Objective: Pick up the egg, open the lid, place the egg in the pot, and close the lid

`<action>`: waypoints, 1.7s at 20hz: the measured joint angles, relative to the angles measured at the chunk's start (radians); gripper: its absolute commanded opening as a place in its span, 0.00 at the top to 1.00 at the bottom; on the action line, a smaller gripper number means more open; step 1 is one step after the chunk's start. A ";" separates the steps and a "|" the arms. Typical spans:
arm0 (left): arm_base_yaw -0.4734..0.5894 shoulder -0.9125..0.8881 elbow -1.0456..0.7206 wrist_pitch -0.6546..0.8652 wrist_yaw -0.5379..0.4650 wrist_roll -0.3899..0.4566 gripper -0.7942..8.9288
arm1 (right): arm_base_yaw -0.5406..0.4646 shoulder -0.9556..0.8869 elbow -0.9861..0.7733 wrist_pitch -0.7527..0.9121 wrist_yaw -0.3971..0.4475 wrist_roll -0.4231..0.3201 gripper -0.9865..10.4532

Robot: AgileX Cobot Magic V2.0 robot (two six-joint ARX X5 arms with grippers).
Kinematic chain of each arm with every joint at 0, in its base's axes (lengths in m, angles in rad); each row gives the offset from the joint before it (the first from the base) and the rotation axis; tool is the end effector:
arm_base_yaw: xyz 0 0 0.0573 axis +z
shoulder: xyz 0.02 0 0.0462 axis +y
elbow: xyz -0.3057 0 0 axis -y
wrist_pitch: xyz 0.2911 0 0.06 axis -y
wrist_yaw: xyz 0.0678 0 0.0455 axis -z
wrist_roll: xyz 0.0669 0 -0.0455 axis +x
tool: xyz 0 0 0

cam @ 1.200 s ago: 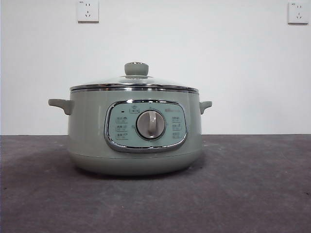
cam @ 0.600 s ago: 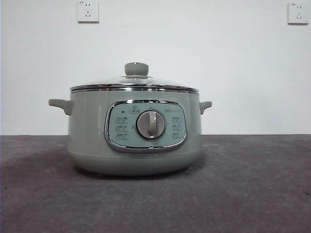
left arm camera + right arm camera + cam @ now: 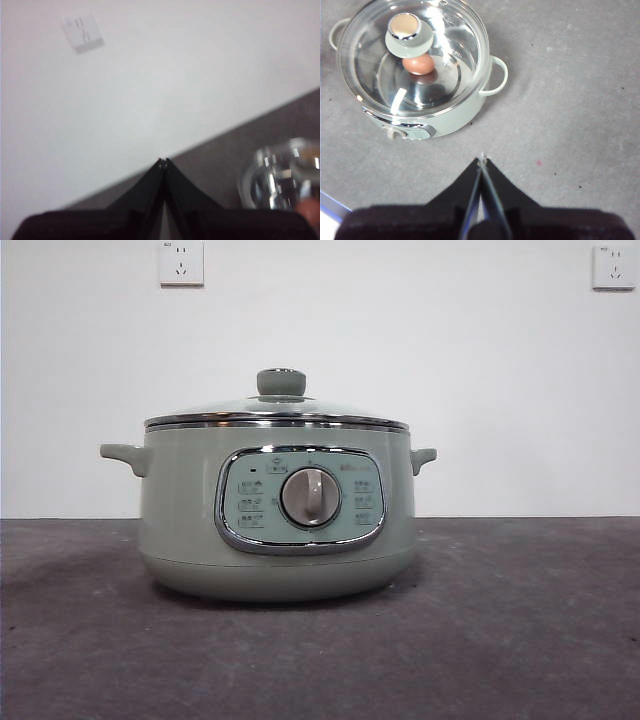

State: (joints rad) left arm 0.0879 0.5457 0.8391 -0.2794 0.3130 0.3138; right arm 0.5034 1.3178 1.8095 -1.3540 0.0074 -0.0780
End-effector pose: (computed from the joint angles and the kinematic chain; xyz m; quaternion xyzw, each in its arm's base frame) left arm 0.1527 -0.0072 0.4056 0.1566 -0.0243 -0.1099 0.9812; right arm 0.2275 0.1247 0.4875 -0.1398 0.3954 0.2386 0.8759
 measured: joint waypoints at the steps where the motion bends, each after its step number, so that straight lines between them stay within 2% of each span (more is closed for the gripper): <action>1: 0.002 -0.048 -0.109 0.043 -0.005 -0.004 0.92 | 0.000 0.003 0.000 0.000 0.000 0.000 0.91; 6: 0.002 -0.267 -0.523 0.185 -0.095 -0.092 0.92 | 0.000 0.006 0.000 0.000 0.000 0.000 0.91; 12: 0.002 -0.443 -0.750 0.196 -0.133 -0.178 0.92 | 0.000 0.006 0.000 0.000 0.000 0.000 0.91; 17: 0.002 -0.537 -0.819 0.149 -0.136 -0.230 0.92 | 0.000 0.006 0.000 0.000 0.000 0.000 0.91; 21: 0.002 -0.539 -0.821 0.117 -0.130 -0.259 0.92 | 0.000 0.007 0.000 0.000 0.002 0.000 0.91; 34: 0.002 -0.468 -0.821 0.117 -0.131 -0.273 0.92 | 0.000 0.007 0.000 0.000 0.003 0.000 0.91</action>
State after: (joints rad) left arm 0.0898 0.0780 0.0185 -0.1627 0.1822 0.0410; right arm 0.5034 1.3247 1.8095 -1.3540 0.0105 -0.0780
